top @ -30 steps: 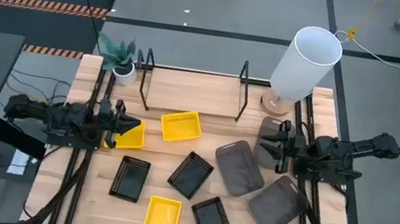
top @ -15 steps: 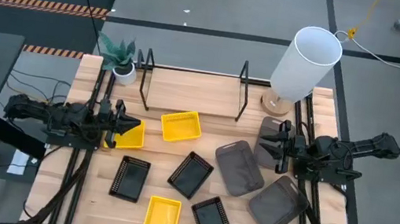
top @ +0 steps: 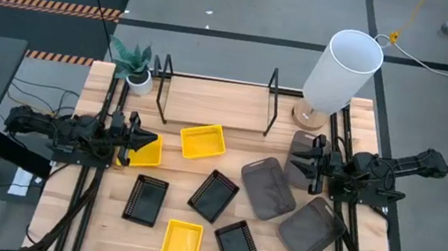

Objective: Stack baskets on shelf by color

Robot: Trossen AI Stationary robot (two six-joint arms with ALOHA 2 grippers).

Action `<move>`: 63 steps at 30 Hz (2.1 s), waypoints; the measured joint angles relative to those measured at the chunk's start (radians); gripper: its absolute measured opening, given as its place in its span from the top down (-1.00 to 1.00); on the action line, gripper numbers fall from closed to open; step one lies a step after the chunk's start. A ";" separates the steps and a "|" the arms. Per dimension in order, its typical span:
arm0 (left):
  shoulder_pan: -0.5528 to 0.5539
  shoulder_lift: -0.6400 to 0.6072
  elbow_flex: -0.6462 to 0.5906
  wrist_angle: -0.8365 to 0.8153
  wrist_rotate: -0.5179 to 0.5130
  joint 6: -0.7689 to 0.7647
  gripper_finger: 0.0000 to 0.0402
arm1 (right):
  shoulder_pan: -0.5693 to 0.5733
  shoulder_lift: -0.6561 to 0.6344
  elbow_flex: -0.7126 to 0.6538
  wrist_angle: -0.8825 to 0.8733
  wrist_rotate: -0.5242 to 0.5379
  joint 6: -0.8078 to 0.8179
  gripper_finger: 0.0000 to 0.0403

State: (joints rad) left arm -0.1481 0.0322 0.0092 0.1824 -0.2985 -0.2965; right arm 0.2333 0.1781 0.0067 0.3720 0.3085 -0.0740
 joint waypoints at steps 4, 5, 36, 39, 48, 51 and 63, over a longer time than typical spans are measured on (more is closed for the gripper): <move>0.000 0.000 0.000 0.000 0.000 0.000 0.81 | 0.000 0.000 0.000 0.000 0.000 0.000 0.42; 0.000 0.000 0.000 0.000 0.000 0.000 0.81 | 0.000 0.000 0.000 0.000 0.000 0.000 0.42; 0.000 0.000 0.000 0.000 0.000 0.000 0.84 | 0.000 0.000 0.000 0.050 0.039 -0.055 0.42; 0.000 0.000 0.000 0.000 0.000 0.000 0.82 | -0.004 0.000 0.000 0.122 0.048 -0.043 0.42; 0.000 0.000 0.000 0.001 0.000 0.000 0.84 | -0.067 0.033 0.000 0.253 0.073 0.496 0.42; 0.000 0.000 0.000 0.000 0.000 0.000 0.86 | -0.074 0.047 0.000 0.257 -0.045 0.486 0.42; 0.000 0.000 0.000 0.000 0.000 0.000 0.81 | -0.015 0.236 0.109 0.156 -0.272 0.732 0.42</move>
State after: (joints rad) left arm -0.1481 0.0322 0.0093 0.1825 -0.2983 -0.2962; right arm 0.2182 0.4142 0.1156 0.5275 0.0364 0.6583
